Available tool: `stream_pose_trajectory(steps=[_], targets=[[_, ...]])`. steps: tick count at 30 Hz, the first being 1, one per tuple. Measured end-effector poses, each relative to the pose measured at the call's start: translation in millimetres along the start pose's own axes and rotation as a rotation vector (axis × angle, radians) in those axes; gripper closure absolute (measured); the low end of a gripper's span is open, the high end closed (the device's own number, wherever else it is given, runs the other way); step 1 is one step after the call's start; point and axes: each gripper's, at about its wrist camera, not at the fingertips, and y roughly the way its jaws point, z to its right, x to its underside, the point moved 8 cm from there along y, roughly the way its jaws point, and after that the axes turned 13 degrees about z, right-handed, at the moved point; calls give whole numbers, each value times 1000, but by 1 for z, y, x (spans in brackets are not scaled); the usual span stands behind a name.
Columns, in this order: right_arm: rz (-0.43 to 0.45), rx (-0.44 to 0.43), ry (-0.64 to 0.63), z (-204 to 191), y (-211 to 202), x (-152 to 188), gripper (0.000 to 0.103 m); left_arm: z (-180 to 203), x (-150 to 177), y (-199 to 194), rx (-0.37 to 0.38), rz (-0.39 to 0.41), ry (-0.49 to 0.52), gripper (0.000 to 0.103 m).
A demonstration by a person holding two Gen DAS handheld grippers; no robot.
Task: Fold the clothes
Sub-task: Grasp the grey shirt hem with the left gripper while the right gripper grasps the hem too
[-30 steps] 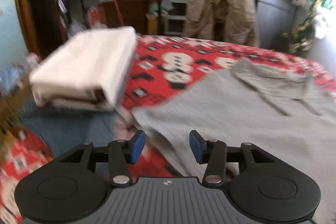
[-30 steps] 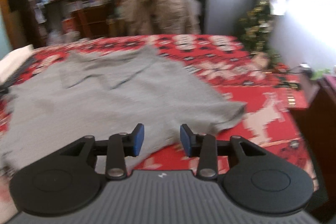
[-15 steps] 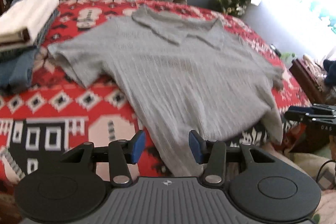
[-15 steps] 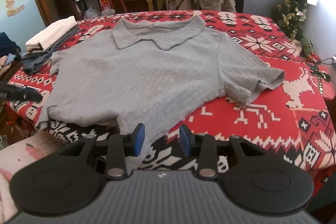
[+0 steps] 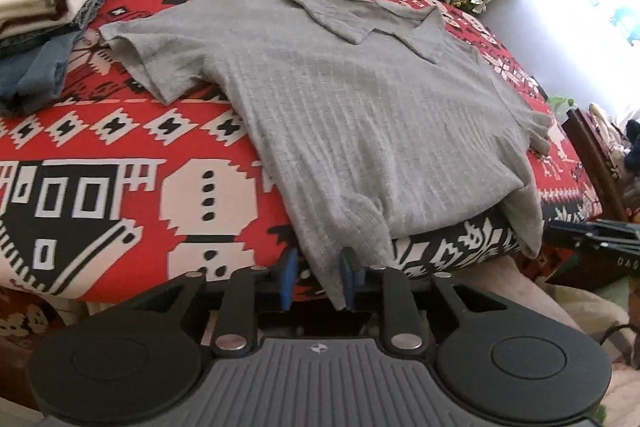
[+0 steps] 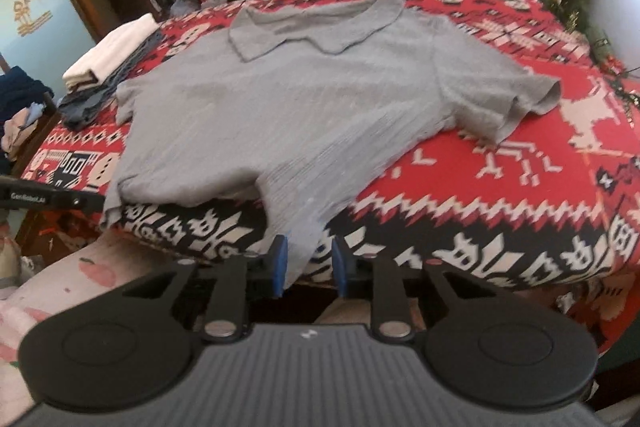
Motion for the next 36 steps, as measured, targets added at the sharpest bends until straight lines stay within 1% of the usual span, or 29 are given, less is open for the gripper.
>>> stream_pose_trajectory(steps=[2, 4, 5, 6, 7, 8, 9, 12, 15, 17, 19, 24, 25, 27, 29, 30, 33, 36], targets=[[-12, -3, 6, -2, 4, 2, 72, 3, -1, 2, -3, 3, 10, 77], [-23, -6, 12, -4, 7, 4, 71, 6, -2, 3, -7, 8, 25, 78], [-29, -8, 16, -5, 9, 5, 71, 7, -2, 4, -9, 12, 34, 81], [-35, -10, 19, -6, 11, 6, 74, 8, -3, 4, -10, 16, 43, 88], [-41, -11, 22, -7, 12, 7, 79, 9, -3, 4, -12, 20, 52, 99], [-44, -15, 17, -9, 13, 7, 97, 10, -3, 4, -13, 23, 61, 100], [-40, -13, -3, -12, 13, 6, 98, 9, -5, 2, -11, 31, 65, 100], [2, 29, -64, -11, 3, -2, 99, 2, -13, -15, -18, 65, 71, 101], [36, 76, -30, 9, -16, -14, 99, -9, -25, -37, -37, 106, 55, 101], [48, 81, 13, 22, -30, -22, 99, -16, -34, -51, -44, 131, 44, 101], [62, 82, 41, 32, -43, -31, 99, -19, -43, -64, -21, 154, 10, 101], [97, 74, 63, 45, -70, -52, 99, -18, -60, -81, 6, 190, -17, 101], [102, 74, 69, 47, -74, -55, 99, -18, -62, -81, 16, 190, -21, 101], [103, 61, 93, 52, -77, -60, 99, -22, -58, -71, 16, 150, -30, 101], [69, 64, 101, 56, -67, -53, 99, -27, -45, -53, 21, 89, -43, 101], [46, 70, 102, 58, -60, -48, 99, -30, -40, -46, 11, 79, -49, 101], [-10, 95, 103, 64, -41, -35, 99, -38, -33, -29, -41, 85, -53, 101], [-3, 152, 87, 69, -27, -28, 99, -45, -26, -14, -85, 96, -62, 101]])
